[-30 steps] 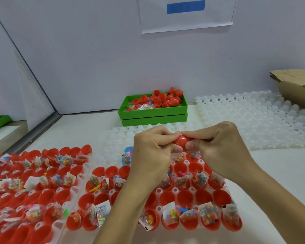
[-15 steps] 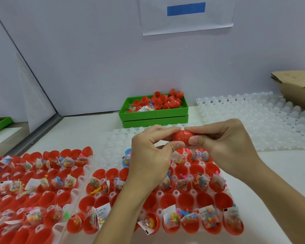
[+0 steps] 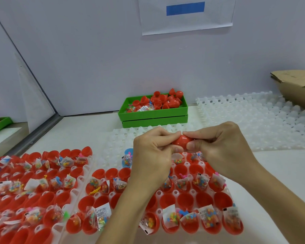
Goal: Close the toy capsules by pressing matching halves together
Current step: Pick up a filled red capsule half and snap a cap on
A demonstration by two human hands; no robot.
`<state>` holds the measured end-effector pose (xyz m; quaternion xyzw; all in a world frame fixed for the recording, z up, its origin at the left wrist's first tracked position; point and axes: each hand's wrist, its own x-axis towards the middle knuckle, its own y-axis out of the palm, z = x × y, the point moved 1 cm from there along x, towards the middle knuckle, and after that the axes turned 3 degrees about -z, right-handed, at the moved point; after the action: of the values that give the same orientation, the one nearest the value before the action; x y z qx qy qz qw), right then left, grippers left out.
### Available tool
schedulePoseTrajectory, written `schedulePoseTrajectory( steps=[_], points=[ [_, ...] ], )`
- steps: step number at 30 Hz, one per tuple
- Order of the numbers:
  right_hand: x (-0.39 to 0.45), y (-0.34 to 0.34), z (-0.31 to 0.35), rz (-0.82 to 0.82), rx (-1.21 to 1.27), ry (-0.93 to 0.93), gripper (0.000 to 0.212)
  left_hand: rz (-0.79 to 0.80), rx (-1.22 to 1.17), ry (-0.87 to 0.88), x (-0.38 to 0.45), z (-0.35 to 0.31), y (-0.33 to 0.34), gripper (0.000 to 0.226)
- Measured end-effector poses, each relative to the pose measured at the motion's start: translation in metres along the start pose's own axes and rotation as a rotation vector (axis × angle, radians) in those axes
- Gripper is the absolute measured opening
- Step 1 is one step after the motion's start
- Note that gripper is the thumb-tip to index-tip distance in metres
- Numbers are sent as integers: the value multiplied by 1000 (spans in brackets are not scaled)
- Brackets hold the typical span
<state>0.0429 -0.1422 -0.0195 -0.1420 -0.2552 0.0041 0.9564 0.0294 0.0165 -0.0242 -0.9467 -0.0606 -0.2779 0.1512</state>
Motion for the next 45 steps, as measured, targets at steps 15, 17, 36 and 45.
schedulePoseTrajectory(
  steps=[15,17,36,45],
  points=[
    [-1,5,2,-40,-108,-62,46,-34,289,175,0,0,3,36],
    [-1,3,2,-7,-74,-31,47,31,284,155,1,2,0,37],
    [3,-5,2,255,801,394,33,160,-364,-117,3,-4,-5,56],
    [-1,3,10,121,528,211,42,60,-334,-128,2,-2,-1,47]
  ],
)
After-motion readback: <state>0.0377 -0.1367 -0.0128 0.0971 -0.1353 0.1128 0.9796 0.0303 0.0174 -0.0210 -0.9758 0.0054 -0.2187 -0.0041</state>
